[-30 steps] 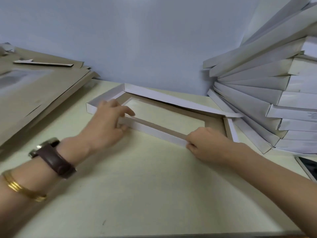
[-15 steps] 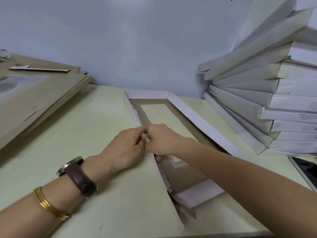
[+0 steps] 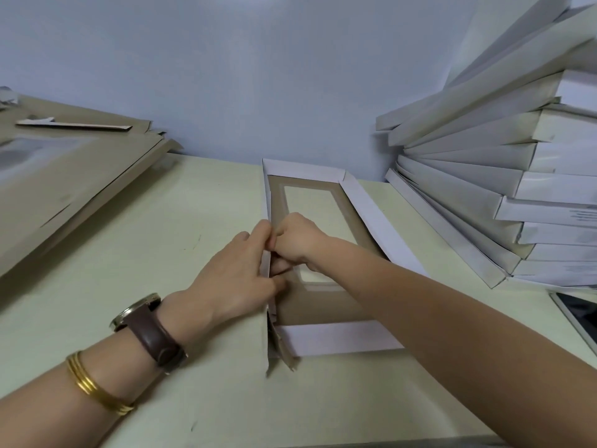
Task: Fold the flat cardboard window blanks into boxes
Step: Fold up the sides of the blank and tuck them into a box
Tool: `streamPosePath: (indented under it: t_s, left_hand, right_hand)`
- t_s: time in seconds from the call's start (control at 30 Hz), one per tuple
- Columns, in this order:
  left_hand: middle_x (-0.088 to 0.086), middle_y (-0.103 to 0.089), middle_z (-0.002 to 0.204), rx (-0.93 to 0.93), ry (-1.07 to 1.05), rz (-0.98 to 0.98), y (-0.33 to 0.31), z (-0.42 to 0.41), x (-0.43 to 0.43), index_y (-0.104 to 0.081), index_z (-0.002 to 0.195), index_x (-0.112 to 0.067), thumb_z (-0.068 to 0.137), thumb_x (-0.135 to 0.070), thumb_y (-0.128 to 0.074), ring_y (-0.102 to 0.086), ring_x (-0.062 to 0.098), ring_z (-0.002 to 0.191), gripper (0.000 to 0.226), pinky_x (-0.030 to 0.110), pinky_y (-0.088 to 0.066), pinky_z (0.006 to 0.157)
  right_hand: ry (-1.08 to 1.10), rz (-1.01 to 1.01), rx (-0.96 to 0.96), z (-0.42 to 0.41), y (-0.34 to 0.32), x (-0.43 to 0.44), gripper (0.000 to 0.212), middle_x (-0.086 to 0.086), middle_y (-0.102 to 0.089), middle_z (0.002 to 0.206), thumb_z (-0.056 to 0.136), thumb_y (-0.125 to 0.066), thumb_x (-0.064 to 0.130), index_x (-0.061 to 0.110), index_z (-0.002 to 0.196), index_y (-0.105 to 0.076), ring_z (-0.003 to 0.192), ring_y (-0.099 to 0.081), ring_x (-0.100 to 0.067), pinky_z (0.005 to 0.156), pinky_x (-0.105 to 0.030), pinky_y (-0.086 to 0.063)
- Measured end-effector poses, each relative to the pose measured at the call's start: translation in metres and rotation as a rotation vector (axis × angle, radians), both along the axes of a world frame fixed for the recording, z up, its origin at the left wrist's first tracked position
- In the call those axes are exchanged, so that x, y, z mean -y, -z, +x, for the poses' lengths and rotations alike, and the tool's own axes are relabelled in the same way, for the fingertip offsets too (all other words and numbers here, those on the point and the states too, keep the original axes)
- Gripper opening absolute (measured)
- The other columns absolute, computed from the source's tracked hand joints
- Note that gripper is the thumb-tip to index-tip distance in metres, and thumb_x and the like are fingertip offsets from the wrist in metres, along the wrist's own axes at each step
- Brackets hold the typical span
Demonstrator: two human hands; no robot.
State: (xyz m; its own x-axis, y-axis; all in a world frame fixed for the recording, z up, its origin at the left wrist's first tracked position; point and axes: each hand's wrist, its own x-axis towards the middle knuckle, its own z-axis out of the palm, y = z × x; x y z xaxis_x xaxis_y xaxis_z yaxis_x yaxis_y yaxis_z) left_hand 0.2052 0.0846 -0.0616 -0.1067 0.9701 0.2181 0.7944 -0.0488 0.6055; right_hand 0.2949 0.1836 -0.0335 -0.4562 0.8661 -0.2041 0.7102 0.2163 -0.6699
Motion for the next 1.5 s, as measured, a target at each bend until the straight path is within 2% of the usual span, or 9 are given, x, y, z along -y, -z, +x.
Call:
streamPosePath:
  t_s: [0.07,0.23,0.33,0.47,0.67,0.8,0.93,1.13,1.5]
  left_hand:
    - [0.007,-0.056,0.08,-0.021,-0.003,-0.006,-0.001,-0.002,-0.001,-0.034,0.093,-0.024,0.076,-0.024,-0.065,-0.05,0.026,0.073,0.035,0.043,-0.044,0.066]
    - [-0.007,-0.049,0.061,-0.104,0.004,-0.017,0.001,-0.003,-0.003,-0.049,0.083,-0.024,0.075,-0.011,-0.055,-0.047,0.018,0.062,0.016,0.03,-0.034,0.052]
    - [-0.01,-0.056,0.069,-0.133,-0.039,-0.103,0.002,-0.005,-0.008,-0.06,0.074,-0.026,0.076,-0.014,-0.055,-0.053,0.014,0.069,0.013,0.026,-0.034,0.054]
    - [-0.003,-0.065,0.088,-0.141,-0.119,-0.131,0.003,-0.009,-0.014,-0.068,0.083,-0.023,0.079,-0.016,-0.058,-0.061,0.022,0.085,0.013,0.03,-0.049,0.069]
    - [0.005,-0.068,0.088,-0.21,-0.174,-0.16,-0.002,-0.024,-0.025,-0.071,0.081,-0.017,0.076,-0.013,-0.057,-0.062,0.028,0.085,0.015,0.035,-0.054,0.073]
    - [0.008,-0.066,0.089,-0.207,-0.213,-0.153,-0.004,-0.033,-0.036,-0.07,0.082,-0.016,0.076,-0.011,-0.055,-0.06,0.031,0.085,0.017,0.034,-0.052,0.072]
    - [0.008,-0.064,0.089,-0.188,-0.249,-0.134,-0.003,-0.035,-0.043,-0.068,0.083,-0.016,0.075,-0.009,-0.052,-0.058,0.031,0.083,0.018,0.032,-0.048,0.067]
    - [0.009,-0.062,0.092,-0.151,-0.304,-0.125,-0.003,-0.037,-0.05,-0.066,0.086,-0.015,0.076,-0.007,-0.05,-0.056,0.032,0.083,0.02,0.029,-0.04,0.064]
    - [0.0,-0.065,0.087,-0.118,-0.196,-0.139,-0.01,-0.052,-0.048,-0.072,0.085,-0.014,0.078,-0.014,-0.063,-0.06,0.023,0.089,0.012,0.027,-0.043,0.068]
  right_hand:
    - [0.001,-0.113,-0.091,0.004,0.001,0.001,0.008,-0.013,-0.066,0.072,0.087,-0.052,0.0,0.001,0.086,-0.06,0.078,-0.072,-0.034,0.083,-0.04,-0.059]
    - [-0.071,-0.219,-0.209,0.021,-0.002,0.0,0.024,-0.012,-0.068,0.068,0.094,-0.049,0.003,-0.003,0.076,-0.064,0.063,-0.07,-0.023,0.067,-0.026,-0.061]
    - [-0.141,-0.099,-0.121,0.036,-0.005,-0.001,0.023,-0.015,-0.067,0.08,0.095,-0.051,0.007,-0.013,0.095,-0.063,0.064,-0.067,-0.02,0.069,-0.03,-0.06]
    - [-0.165,0.094,0.0,0.063,-0.009,-0.006,0.015,-0.017,-0.071,0.087,0.092,-0.057,0.01,0.0,0.094,-0.068,0.073,-0.066,-0.024,0.08,-0.037,-0.059]
    - [-0.145,0.337,0.153,0.105,-0.015,-0.014,0.013,0.009,-0.065,0.075,0.089,-0.06,0.015,0.013,0.088,-0.073,0.066,-0.054,0.0,0.061,-0.009,-0.041]
    - [-0.112,0.421,0.196,0.128,-0.012,-0.02,0.012,0.014,-0.062,0.072,0.088,-0.062,0.014,0.017,0.08,-0.07,0.068,-0.053,0.004,0.061,-0.008,-0.038]
    - [-0.173,0.513,0.224,0.143,-0.008,-0.021,0.011,0.011,-0.066,0.091,0.087,-0.063,0.018,0.018,0.091,-0.072,0.105,-0.048,-0.019,0.091,-0.029,-0.039]
    - [-0.161,0.574,0.16,0.158,0.001,-0.018,0.016,0.016,-0.052,0.103,0.093,-0.056,0.025,0.027,0.108,-0.061,0.101,-0.038,-0.009,0.074,-0.011,-0.03]
    - [-0.282,0.631,0.177,0.18,0.007,0.004,0.024,0.021,-0.056,0.103,0.088,-0.065,0.03,0.026,0.111,-0.063,0.102,-0.04,-0.007,0.082,-0.005,-0.029]
